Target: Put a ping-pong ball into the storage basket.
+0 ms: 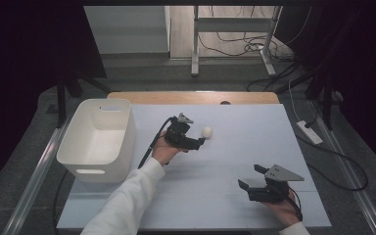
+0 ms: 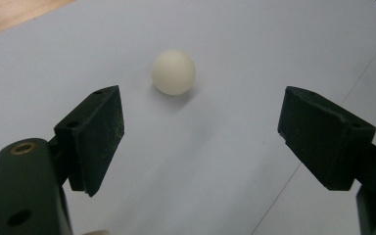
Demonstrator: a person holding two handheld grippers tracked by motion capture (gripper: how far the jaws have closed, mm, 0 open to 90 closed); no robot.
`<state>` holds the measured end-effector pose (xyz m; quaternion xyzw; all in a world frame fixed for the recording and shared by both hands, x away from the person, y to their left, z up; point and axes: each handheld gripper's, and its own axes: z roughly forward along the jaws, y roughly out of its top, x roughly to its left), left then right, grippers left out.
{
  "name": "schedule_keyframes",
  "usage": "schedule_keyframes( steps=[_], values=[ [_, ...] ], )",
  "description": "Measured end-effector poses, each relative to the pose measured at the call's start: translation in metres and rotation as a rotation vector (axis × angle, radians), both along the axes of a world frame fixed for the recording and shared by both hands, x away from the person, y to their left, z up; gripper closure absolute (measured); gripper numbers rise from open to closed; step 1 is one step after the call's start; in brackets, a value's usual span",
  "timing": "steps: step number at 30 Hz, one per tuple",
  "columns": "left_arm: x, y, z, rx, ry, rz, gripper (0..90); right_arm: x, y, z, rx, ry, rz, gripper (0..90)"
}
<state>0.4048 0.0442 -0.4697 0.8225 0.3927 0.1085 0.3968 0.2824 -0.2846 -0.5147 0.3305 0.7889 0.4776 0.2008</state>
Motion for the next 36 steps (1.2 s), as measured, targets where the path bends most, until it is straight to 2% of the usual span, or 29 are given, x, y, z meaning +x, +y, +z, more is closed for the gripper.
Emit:
schedule_keyframes(
  steps=[3,8,13,25,36],
  values=[
    [0.002,0.0,0.0,0.007,0.002,0.005,17.9,0.001,0.001,0.0,0.0,0.002,-0.001,14.9],
    [0.005,0.0,-0.002,-0.007,0.012,0.018,18.0,0.0,0.002,0.0,-0.005,0.0,0.003,15.0],
    [0.008,-0.002,-0.005,0.007,0.011,0.011,18.0,0.0,0.002,0.0,-0.001,0.009,0.002,15.3],
    [0.017,-0.009,-0.006,0.006,0.018,0.013,18.0,0.0,0.002,0.0,-0.001,0.009,0.001,15.3],
    [0.025,-0.019,-0.014,0.036,0.032,0.0,17.9,0.0,0.001,0.0,-0.002,0.01,0.001,15.4]
  ],
)
